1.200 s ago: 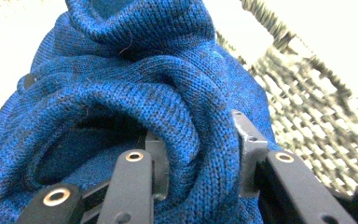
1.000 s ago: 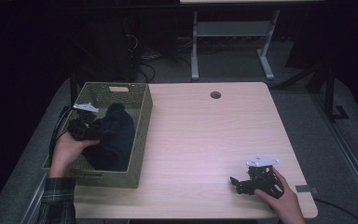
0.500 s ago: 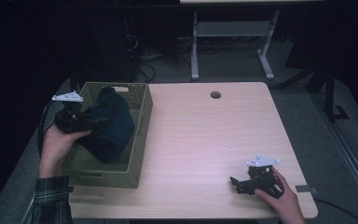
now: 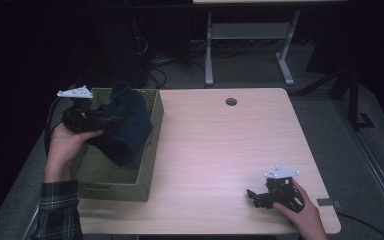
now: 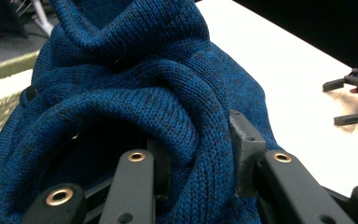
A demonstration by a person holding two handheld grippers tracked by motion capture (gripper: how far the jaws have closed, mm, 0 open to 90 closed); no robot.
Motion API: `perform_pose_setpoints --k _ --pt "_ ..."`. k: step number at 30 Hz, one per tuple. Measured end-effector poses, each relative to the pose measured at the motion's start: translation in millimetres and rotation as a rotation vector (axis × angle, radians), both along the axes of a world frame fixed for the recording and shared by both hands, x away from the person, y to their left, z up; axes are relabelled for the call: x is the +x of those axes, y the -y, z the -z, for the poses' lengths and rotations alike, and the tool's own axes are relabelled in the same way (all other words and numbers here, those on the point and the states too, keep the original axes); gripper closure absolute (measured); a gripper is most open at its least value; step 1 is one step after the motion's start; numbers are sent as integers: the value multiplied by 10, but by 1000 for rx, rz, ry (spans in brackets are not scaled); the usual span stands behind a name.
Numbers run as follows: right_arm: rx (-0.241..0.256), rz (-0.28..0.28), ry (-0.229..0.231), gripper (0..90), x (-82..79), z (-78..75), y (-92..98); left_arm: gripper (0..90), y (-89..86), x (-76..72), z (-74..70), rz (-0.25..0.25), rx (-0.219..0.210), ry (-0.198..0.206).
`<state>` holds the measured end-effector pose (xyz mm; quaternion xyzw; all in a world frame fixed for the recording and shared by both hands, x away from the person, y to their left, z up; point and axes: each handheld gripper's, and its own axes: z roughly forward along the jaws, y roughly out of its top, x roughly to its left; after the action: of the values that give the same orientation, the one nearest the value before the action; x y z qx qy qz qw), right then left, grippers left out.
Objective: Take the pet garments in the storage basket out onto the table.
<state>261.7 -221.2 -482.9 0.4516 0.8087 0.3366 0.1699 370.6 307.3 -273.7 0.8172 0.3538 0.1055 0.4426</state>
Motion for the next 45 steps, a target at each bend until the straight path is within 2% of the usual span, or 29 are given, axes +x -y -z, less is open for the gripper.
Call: perform_pose_setpoints --k 10,19,34,45 --pt "0 1 0 0 0 0 -1 666 250 29 -265 57 9 33" --pt "0 2 -1 0 -1 -1 -1 667 496 70 -408 118 5 46" --pt "2 4 -6 0 -4 -3 -3 669 950 165 -455 207 1 41" --pt "3 5 -6 0 -4 -3 -4 670 1299 231 -398 263 3 23"
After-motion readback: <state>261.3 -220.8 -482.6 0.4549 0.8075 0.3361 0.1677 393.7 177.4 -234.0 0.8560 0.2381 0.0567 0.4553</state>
